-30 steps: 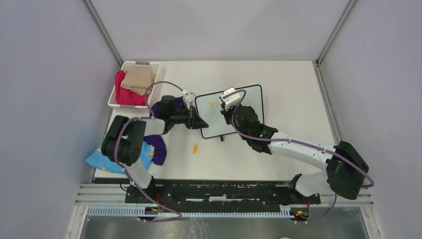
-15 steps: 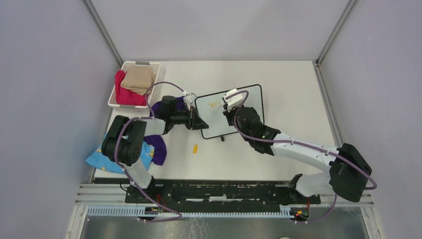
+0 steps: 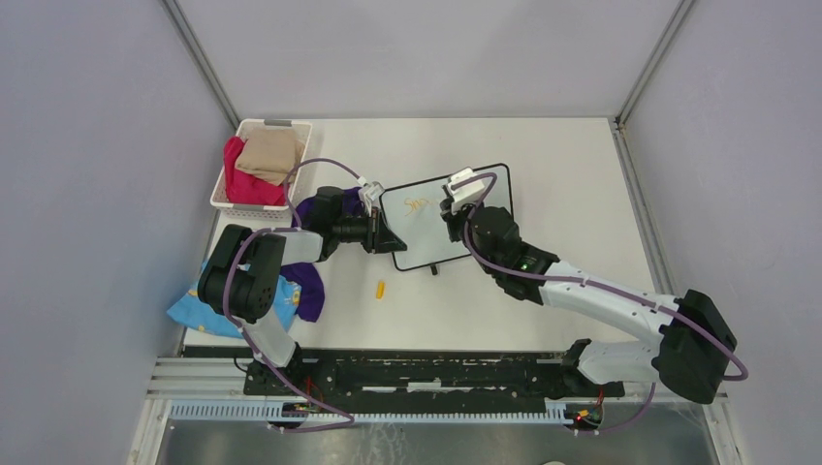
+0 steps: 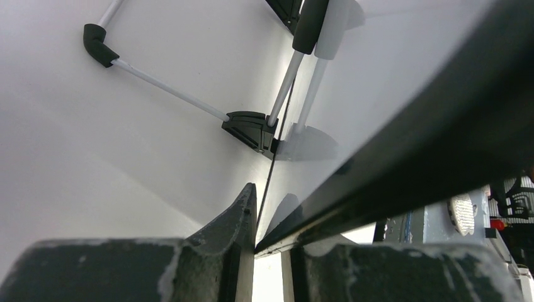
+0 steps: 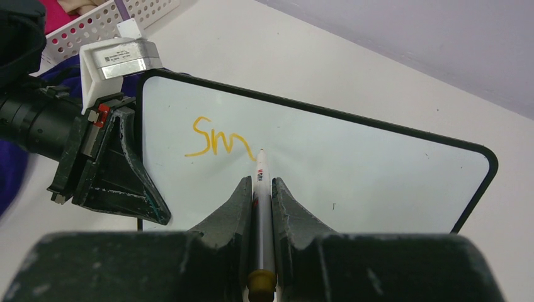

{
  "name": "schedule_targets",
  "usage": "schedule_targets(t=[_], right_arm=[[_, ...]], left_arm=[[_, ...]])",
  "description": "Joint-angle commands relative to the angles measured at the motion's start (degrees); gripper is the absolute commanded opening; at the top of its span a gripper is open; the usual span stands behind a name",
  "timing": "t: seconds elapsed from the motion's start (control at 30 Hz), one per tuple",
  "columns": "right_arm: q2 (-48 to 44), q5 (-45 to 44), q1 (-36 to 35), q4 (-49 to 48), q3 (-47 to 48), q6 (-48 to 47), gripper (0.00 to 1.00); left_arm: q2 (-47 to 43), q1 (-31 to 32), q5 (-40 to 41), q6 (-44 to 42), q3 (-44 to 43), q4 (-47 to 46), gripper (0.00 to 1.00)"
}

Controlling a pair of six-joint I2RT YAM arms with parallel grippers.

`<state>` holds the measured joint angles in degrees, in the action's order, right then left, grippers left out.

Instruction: Write a sentence on the whiteboard

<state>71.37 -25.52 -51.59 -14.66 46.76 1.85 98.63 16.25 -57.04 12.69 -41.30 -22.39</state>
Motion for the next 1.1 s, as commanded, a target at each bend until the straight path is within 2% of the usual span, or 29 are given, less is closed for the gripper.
schedule_targets(t=[0.0,0.73,1.07], right_arm=[[1.0,1.0,0.3,-2.5,3.3,0.0,0.0],[4.6,-2.8,0.5,-4.8,3.9,0.1,0.0],[5.7,-1.6,1.3,-4.2,3.4,0.5,0.0]], left_arm=[[0.7,0.4,1.0,-3.6,-1.2,2.2,0.22],[0.9,1.1,1.6,-4.7,-1.7,3.8,0.21],[0.8,1.2,1.8,-5.1,-1.8,4.4,0.21]])
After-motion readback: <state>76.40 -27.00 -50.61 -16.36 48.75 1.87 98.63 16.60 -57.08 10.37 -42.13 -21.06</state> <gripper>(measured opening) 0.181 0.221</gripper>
